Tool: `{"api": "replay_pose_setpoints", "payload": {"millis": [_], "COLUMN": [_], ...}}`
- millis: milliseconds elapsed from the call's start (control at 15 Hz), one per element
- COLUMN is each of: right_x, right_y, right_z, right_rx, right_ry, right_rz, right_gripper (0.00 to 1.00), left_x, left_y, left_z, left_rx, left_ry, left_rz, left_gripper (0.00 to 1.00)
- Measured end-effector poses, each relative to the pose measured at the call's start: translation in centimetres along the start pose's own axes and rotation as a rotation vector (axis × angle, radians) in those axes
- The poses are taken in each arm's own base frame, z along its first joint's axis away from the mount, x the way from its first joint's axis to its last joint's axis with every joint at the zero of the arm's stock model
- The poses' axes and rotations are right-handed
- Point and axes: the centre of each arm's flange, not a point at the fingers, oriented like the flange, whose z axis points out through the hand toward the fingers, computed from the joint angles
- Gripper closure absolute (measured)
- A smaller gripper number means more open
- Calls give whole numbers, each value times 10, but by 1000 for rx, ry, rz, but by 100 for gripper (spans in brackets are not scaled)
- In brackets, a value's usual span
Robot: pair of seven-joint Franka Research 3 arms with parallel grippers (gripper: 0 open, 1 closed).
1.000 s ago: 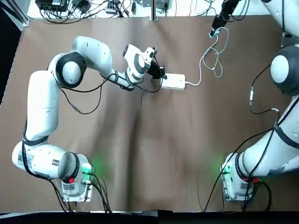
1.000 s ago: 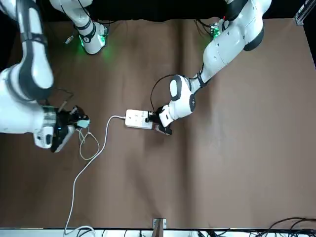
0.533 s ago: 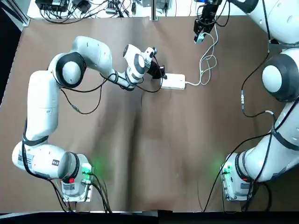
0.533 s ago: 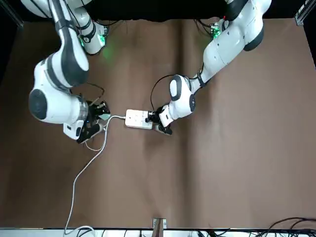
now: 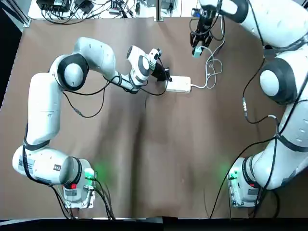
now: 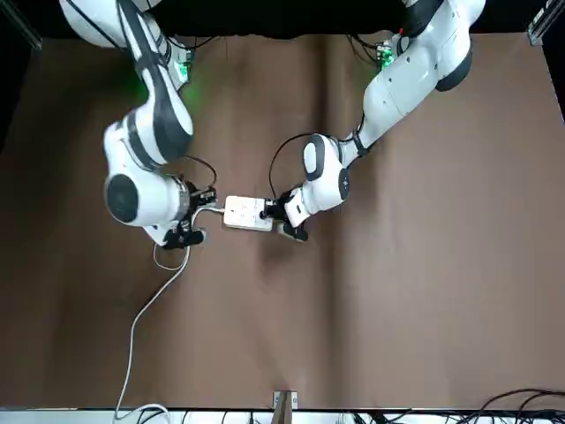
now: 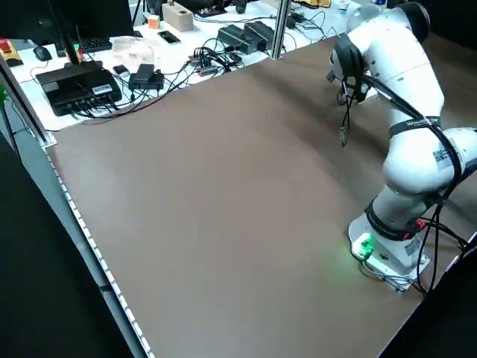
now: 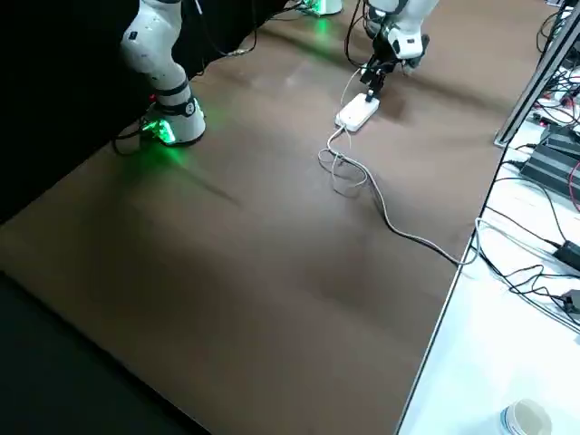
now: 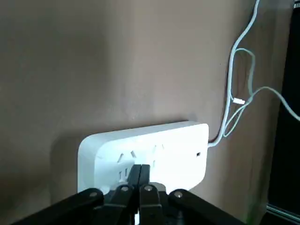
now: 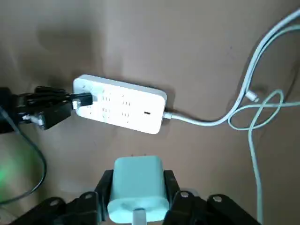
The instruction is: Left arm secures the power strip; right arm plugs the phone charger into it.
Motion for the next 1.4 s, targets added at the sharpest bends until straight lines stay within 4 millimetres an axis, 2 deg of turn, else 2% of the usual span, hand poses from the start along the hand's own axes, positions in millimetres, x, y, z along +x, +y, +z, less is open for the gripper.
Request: {"api": "replay_pose_setpoints", "payload": {"millis": [267,533,1067,1200,1400], "right_x": [8,11,24,30,33], "right_y": [-28,-50,-42,-38,-40], "right_z": [54,79,111,125,129], "right_rx": [-44,-61,-87,-99,-95], "right_ry": [-60,-45,-71,-77,-61], "right_rz": [87,135,256,296,295], "right_gripper": [52,52,52,52,52], "left_x": [0,0,0,0,0], "left_y": [0,0,0,0,0], "left_z": [0,0,0,0,0], "left_rx": [0,0,0,0,0], "left_ry": [0,0,0,0,0], "left_rz": [0,0,0,0,0], "left_gripper": [96,96,96,96,96]}}
